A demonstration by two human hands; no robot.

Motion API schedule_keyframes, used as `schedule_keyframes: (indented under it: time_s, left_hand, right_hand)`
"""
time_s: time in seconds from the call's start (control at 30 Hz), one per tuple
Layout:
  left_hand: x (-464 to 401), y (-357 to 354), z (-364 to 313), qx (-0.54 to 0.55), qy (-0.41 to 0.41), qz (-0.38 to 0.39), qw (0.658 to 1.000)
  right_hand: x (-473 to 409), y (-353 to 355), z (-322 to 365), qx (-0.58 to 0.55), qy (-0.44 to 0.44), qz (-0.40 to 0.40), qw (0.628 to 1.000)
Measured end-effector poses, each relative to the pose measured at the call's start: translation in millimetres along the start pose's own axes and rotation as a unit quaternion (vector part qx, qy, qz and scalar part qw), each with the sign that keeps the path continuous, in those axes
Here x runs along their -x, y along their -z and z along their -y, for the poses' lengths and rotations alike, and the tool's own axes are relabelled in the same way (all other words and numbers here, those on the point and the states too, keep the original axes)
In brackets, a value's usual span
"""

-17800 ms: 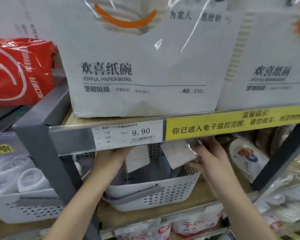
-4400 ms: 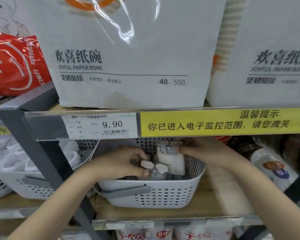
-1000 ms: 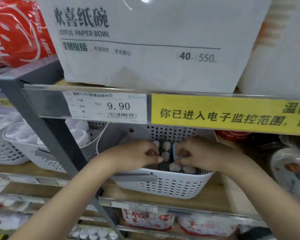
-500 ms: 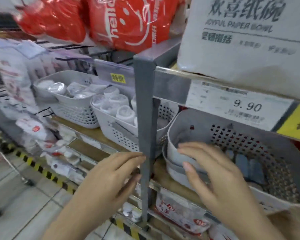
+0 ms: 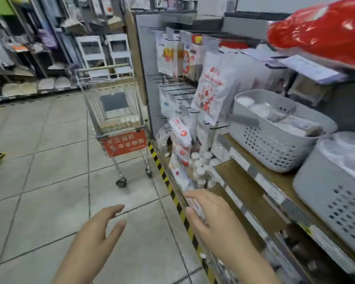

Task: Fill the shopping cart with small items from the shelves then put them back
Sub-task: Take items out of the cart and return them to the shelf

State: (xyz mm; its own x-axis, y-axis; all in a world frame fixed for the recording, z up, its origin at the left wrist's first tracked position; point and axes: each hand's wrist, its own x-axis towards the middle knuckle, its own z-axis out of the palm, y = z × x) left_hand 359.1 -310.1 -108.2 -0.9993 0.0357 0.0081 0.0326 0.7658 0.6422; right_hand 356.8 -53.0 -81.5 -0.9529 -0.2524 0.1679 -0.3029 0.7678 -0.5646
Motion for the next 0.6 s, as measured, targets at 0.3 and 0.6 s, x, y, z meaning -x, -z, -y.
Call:
schedule_keyframes:
  time_s: [0.3, 0.6]
  left_hand:
    - [-34.4, 73.7, 105.5, 0.013, 0.131, -0.119, 0.984]
    - [-203.1, 93.2, 135.0, 0.011, 0.101, -0.108, 0.989]
  right_hand:
    - [-121.4, -99.2, 25.3, -0.022, 0.005, 0.132, 0.991]
    - [-278.4, -144.0, -19.1, -0.045, -0.057, 0.144, 0.987]
